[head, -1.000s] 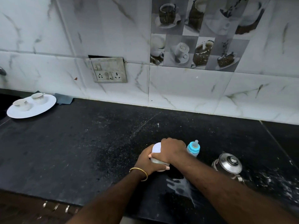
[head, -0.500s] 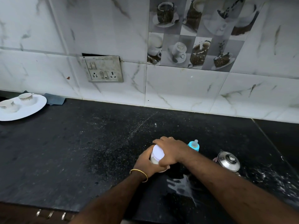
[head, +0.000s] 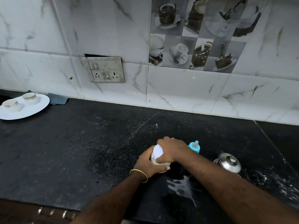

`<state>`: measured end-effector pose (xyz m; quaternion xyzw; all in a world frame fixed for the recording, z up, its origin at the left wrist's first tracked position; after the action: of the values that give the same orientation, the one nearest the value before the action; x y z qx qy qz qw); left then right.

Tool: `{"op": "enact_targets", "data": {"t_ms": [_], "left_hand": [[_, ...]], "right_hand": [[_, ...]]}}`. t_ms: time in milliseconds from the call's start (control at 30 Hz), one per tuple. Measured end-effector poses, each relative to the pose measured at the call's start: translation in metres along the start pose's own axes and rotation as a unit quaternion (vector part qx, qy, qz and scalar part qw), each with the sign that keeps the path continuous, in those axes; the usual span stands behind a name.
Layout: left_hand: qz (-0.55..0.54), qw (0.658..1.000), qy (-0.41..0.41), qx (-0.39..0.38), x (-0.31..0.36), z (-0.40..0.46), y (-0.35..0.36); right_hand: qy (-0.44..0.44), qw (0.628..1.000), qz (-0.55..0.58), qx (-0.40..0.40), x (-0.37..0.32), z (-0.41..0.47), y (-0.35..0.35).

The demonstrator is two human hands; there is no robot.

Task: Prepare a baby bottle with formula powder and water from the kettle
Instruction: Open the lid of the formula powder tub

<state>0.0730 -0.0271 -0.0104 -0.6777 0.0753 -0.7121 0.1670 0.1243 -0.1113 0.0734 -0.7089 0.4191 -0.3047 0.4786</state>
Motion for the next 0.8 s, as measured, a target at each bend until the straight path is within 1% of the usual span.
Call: {"op": "enact_targets", "data": {"t_ms": [200,333,433,500,600,667,800], "left_hand": [[0.021,1.0,0.003,0.008,0.001,0.0,-0.001],[0.032,0.999,-0.004,0.005,-0.004,0.0,-0.002],[0.042,0.999,-0.002,-0.001,-0.004,0.001,-0.004],[0.045,0.999,0.008,-0.006,-0.002,0.0,-0.004],[0.044,0.999,0.023,-0.004,0.0,-0.003,-0.005],[0.044,0.999,0.027,-0.004,0.001,-0.004,-0.005],[0.045,0.999,0.023,-0.012,0.002,-0.003,-0.006]], "right_hand": [[-0.103,0.994,-0.012,-0.028,-0.008,-0.006,-0.006],[-0.203,0.976,-0.073,-0.019,-0.016,-0.008,-0.004],[-0.233,0.971,-0.048,-0.002,-0.012,-0.006,-0.004],[-0.208,0.978,0.029,0.011,0.003,-0.003,-0.013],[-0.122,0.975,0.183,0.032,0.035,0.007,-0.028],[-0.06,0.959,0.274,0.044,0.053,0.015,-0.031],[0.025,0.918,0.386,0.088,0.066,0.03,-0.023]]}}
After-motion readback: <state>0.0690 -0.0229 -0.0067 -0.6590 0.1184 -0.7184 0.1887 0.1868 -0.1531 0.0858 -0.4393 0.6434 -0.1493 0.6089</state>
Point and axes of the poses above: each hand's wrist, its own z-axis towards the middle knuckle, its own y-axis out of the palm, x = y × z, the point moved 8 cm from there along z, towards the middle knuckle, and after that the axes turned 8 degrees about y, right-handed, at the moved point
